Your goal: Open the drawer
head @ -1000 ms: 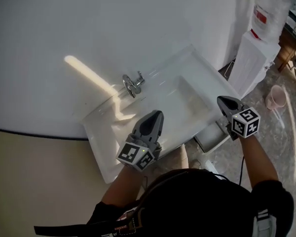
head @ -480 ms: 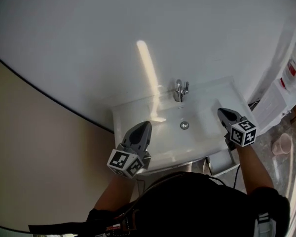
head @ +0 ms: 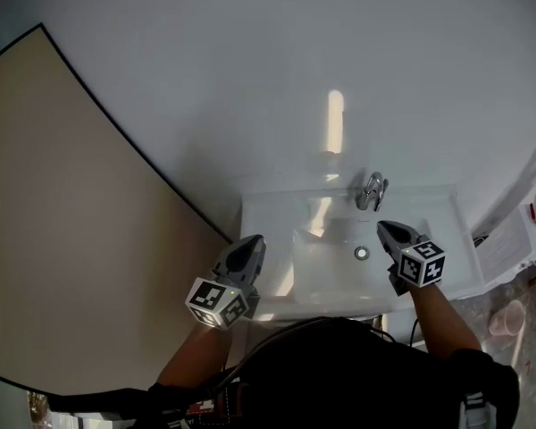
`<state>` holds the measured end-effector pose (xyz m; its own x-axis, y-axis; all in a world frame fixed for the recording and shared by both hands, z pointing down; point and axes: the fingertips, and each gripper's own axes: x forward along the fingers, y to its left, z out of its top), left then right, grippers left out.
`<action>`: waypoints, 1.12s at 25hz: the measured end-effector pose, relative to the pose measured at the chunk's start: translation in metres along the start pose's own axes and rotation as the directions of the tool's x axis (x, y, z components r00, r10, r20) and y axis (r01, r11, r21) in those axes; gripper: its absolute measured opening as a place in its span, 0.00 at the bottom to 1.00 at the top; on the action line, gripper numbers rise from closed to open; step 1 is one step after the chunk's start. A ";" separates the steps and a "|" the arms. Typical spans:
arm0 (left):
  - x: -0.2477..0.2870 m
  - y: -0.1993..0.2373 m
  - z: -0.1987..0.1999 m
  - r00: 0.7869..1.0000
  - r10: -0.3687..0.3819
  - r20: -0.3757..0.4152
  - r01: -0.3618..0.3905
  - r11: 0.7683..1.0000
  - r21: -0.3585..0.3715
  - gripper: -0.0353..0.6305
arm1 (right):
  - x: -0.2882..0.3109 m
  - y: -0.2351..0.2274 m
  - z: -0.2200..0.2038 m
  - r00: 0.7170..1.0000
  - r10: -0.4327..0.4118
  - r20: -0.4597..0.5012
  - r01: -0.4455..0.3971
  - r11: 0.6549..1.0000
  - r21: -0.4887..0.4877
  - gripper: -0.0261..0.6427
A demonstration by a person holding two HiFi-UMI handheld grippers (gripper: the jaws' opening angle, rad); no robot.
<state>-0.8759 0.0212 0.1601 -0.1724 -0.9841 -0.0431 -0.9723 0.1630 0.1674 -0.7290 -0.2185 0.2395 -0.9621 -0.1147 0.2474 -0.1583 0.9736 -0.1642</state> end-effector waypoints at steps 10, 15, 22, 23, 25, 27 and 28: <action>-0.001 0.003 -0.018 0.997 0.071 0.014 -0.070 0.995 -0.072 0.04 | 0.035 0.015 0.009 0.992 0.121 -0.038 -0.123 0.991 -0.044 0.04; 0.007 0.002 -0.022 0.999 0.049 0.014 -0.048 0.997 -0.068 0.04 | 0.033 0.007 0.004 0.996 0.091 -0.027 -0.092 0.994 -0.052 0.04; 0.021 0.006 -0.021 1.000 0.029 -0.002 -0.029 0.997 -0.068 0.04 | 0.035 -0.004 0.000 0.997 0.068 -0.024 -0.069 0.997 -0.040 0.04; 0.022 0.006 -0.020 1.000 0.029 -0.007 -0.029 0.997 -0.069 0.04 | 0.036 -0.004 0.000 0.997 0.067 -0.023 -0.068 0.997 -0.041 0.04; 0.022 0.005 -0.020 1.000 0.028 -0.013 -0.029 0.997 -0.071 0.04 | 0.036 -0.003 0.000 0.997 0.068 -0.022 -0.069 0.997 -0.042 0.04; 0.021 0.005 -0.022 1.000 0.027 -0.014 -0.028 0.997 -0.074 0.04 | 0.036 -0.003 -0.001 0.997 0.069 -0.021 -0.069 0.997 -0.043 0.04; 0.021 0.005 -0.023 1.000 0.026 -0.014 -0.027 0.997 -0.075 0.04 | 0.037 -0.002 -0.002 0.997 0.069 -0.021 -0.070 0.997 -0.044 0.04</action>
<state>-0.8812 0.0000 0.1823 -0.1958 -0.9803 -0.0245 -0.9526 0.1842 0.2420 -0.7634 -0.2245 0.2510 -0.9657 -0.0434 0.2559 -0.0811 0.9870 -0.1387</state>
